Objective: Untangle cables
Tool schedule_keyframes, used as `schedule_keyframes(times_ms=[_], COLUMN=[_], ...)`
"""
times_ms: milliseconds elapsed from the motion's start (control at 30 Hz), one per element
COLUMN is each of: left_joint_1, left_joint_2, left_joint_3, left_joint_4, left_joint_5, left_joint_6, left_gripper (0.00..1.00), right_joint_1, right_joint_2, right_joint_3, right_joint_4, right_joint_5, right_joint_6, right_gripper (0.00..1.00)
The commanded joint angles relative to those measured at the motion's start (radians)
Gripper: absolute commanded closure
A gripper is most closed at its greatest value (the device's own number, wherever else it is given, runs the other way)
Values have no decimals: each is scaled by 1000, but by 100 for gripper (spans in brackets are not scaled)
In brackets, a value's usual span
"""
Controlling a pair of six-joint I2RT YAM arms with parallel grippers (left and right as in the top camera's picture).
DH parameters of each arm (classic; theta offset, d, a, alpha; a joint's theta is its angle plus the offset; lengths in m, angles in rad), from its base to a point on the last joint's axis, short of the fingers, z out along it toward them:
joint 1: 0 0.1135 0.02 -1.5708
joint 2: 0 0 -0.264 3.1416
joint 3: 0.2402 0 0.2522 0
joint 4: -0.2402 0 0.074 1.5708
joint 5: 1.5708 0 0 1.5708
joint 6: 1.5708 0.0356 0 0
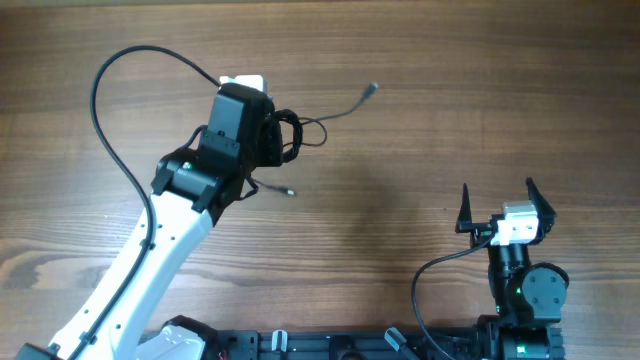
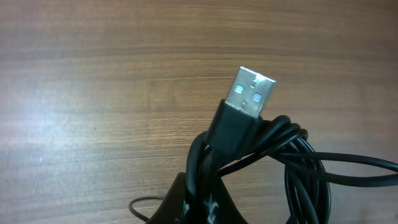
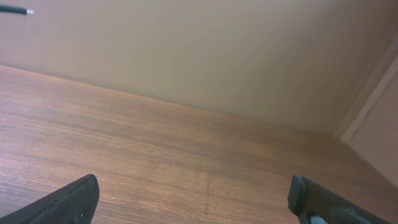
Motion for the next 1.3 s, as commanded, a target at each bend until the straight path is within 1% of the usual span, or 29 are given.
schedule_keyframes(times_ms=[0, 33, 100, 167, 200, 233, 267, 300, 333, 367, 400, 467, 567, 633, 667, 733, 800, 833, 867, 900, 967, 1000, 1033, 1067, 1100, 1167, 1267], left_joint_1=[32, 36, 40, 42, 42, 42, 42, 42, 42, 42, 42, 42, 42, 42, 42, 42, 42, 42, 42, 42, 42, 42, 42, 42, 42, 42, 42], left_joint_2=[-40, -38, -36, -35, -35, -34, -34, -34, -34, -34, -34, -34, -34, -34, -34, -34, -34, -34, -34, -33, -31, -29, -26, -26, -25, -25, -15], left_joint_3=[13, 13, 13, 13, 13, 13, 13, 13, 13, 13, 13, 12, 11, 11, 11, 11, 11, 11, 11, 11, 11, 11, 11, 11, 11, 11, 11], left_joint_4=[0, 0, 1, 0, 1, 1, 1, 1, 0, -1, -4, -8, -7, -6, -6, -4, -1, 0, 5, 13, 16, 16, 16, 16, 16, 15, 11], left_joint_5=[47, 49, 54, 55, 55, 55, 55, 54, 55, 58, 72, 113, 167, 183, 189, 194, 217, 241, 262, 275, 276, 277, 289, 312, 339, 383, 398], left_joint_6=[114, 105, 57, 35, 36, 36, 37, 42, 64, 98, 158, 281, 443, 535, 561, 568, 577, 590, 590, 589, 586, 586, 586, 586, 586, 586, 587], left_gripper=[96, 96, 96, 96, 96, 96, 96, 96, 96, 96, 96, 96, 96, 96, 96, 96, 96, 96, 96, 96, 96, 96, 96, 96, 96, 96, 96], right_joint_1=[-5, -5, -5, -5, -5, -5, -5, -5, -5, -5, -5, -5, -5, -5, -5, -5, -5, -5, -5, -5, -1, 10, 26, 52, 84, 180, 290], right_joint_2=[-8, -8, -8, -8, -8, -8, -8, -8, -8, -6, 4, 40, 117, 220, 275, 371, 502, 550, 609, 666, 750, 806, 859, 916, 967, 1080, 1209], right_joint_3=[-1, -1, -1, -1, -1, -1, -1, -1, -1, -1, 1, 14, 58, 126, 166, 236, 326, 354, 378, 386, 385, 385, 385, 385, 385, 385, 386], right_joint_4=[20, 24, 31, 33, 33, 32, 34, 41, 43, 35, 28, 4, -33, -46, -47, -47, -27, 7, 87, 212, 436, 563, 650, 700, 718, 725, 825], right_joint_5=[-212, -269, -392, -429, -394, -370, -349, -333, -347, -396, -439, -460, -479, -496, -510, -541, -610, -645, -680, -708, -751, -776, -792, -797, -801, -800, -779], right_joint_6=[211, 359, 784, 1127, 1260, 1331, 1358, 1310, 1204, 1091, 1035, 1029, 970, 912, 885, 850, 848, 859, 918, 1001, 1094, 1106, 1104, 1105, 1105, 1089, 1069], right_gripper=[0, 0, 0, 0, 0, 0, 0, 0, 0, 0, 0, 0, 0, 0, 0, 0, 0, 0, 0, 0, 1, 9, 20, 25, 27, 26, 25])
